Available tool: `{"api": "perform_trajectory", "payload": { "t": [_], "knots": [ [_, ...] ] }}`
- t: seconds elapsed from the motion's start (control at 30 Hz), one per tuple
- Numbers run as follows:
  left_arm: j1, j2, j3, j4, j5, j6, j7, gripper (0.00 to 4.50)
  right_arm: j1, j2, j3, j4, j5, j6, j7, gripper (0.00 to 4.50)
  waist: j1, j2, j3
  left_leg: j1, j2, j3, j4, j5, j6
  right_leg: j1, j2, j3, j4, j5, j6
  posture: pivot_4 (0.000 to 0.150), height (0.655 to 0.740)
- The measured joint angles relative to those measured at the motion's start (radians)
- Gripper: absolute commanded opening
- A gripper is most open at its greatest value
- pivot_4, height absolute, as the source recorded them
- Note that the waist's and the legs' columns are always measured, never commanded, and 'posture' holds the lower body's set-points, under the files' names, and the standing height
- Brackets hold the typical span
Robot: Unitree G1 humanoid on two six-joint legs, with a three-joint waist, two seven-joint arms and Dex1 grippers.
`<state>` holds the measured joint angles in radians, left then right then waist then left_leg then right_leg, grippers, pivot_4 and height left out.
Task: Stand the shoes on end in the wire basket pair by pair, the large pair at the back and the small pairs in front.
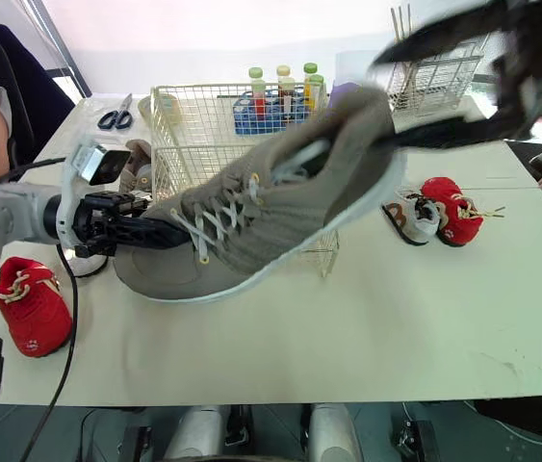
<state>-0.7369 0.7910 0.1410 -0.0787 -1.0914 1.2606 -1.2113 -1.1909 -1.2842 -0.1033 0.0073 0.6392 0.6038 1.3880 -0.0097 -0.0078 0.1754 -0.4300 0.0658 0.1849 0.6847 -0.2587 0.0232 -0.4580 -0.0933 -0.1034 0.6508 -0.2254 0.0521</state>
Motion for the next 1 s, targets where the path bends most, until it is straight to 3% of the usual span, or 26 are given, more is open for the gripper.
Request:
{"api": "perform_trajectory", "payload": {
  "t": [0.13,0.27,0.33,0.4,0.57,0.77,0.83,1.0],
  "knots": [
    [-0.007,-0.111,0.109,-0.036,-0.082,-0.031,0.16,0.91,0.097,0.022,-0.164,0.086,0.043,0.156,-0.141,4.15,-0.003,-0.001,0.0,0.004,0.0,0.0,0.0,0.0,0.0,0.004,-0.001,-0.001,0.0,0.0,0.0,0.15,0.7352],
    [-0.021,-0.273,0.194,-0.035,-0.119,-0.133,0.37,0.91,0.255,0.277,-0.468,0.078,0.253,0.415,-0.433,4.15,-0.006,-0.003,-0.002,0.009,0.001,-0.002,0.0,0.0,0.0,0.01,0.0,-0.001,0.0,0.001,0.001,0.15,0.7352],
    [-0.028,-0.34,0.198,-0.044,-0.123,-0.181,0.429,0.91,0.337,0.387,-0.538,0.025,0.328,0.472,-0.552,4.15,-0.002,-0.002,-0.002,0.009,0.0,-0.002,-0.001,0.0,-0.001,0.011,0.0,-0.002,0.001,0.001,0.001,0.15,0.7352],
    [-0.041,-0.392,0.199,-0.042,-0.123,-0.232,0.471,0.91,0.41,0.481,-0.555,-0.042,0.388,0.504,-0.65,4.15,-0.001,-0.002,-0.002,0.009,0.0,-0.002,-0.001,0.001,-0.001,0.011,0.001,-0.003,0.001,0.0,0.001,0.15,0.7352],
    [-0.111,-0.469,0.184,-0.04,-0.117,-0.321,0.497,0.91,0.393,0.683,-0.559,-0.142,0.586,0.49,-0.821,4.15,-0.003,-0.002,-0.002,0.008,-0.001,-0.003,-0.001,0.001,-0.001,0.011,0.002,-0.003,0.0,0.001,0.001,0.15,0.7352],
    [-0.122,-0.476,0.167,-0.012,-0.118,-0.337,0.504,0.91,0.387,0.764,-0.494,-0.162,0.695,0.421,-0.902,4.15,-0.003,-0.002,-0.002,0.008,-0.001,-0.003,-0.001,0.001,-0.001,0.011,0.003,-0.003,-0.001,0.001,0.001,0.15,0.7352],
    [-0.122,-0.474,0.157,-0.002,-0.118,-0.336,0.503,0.91,0.378,0.793,-0.478,-0.17,0.74,0.388,-0.904,4.34,-0.003,-0.002,-0.002,0.008,-0.001,-0.003,-0.001,0.001,-0.001,0.011,0.003,-0.003,-0.001,0.001,0.001,0.15,0.7352],
    [-0.122,-0.454,0.149,0.021,-0.117,-0.336,0.501,0.91,0.38,0.795,-0.421,-0.223,0.782,0.341,-0.893,4.34,-0.004,-0.002,-0.002,0.008,-0.001,-0.004,-0.001,0.001,-0.001,0.012,0.004,-0.003,-0.001,0.001,0.001,0.15,0.7352]
  ]
}}
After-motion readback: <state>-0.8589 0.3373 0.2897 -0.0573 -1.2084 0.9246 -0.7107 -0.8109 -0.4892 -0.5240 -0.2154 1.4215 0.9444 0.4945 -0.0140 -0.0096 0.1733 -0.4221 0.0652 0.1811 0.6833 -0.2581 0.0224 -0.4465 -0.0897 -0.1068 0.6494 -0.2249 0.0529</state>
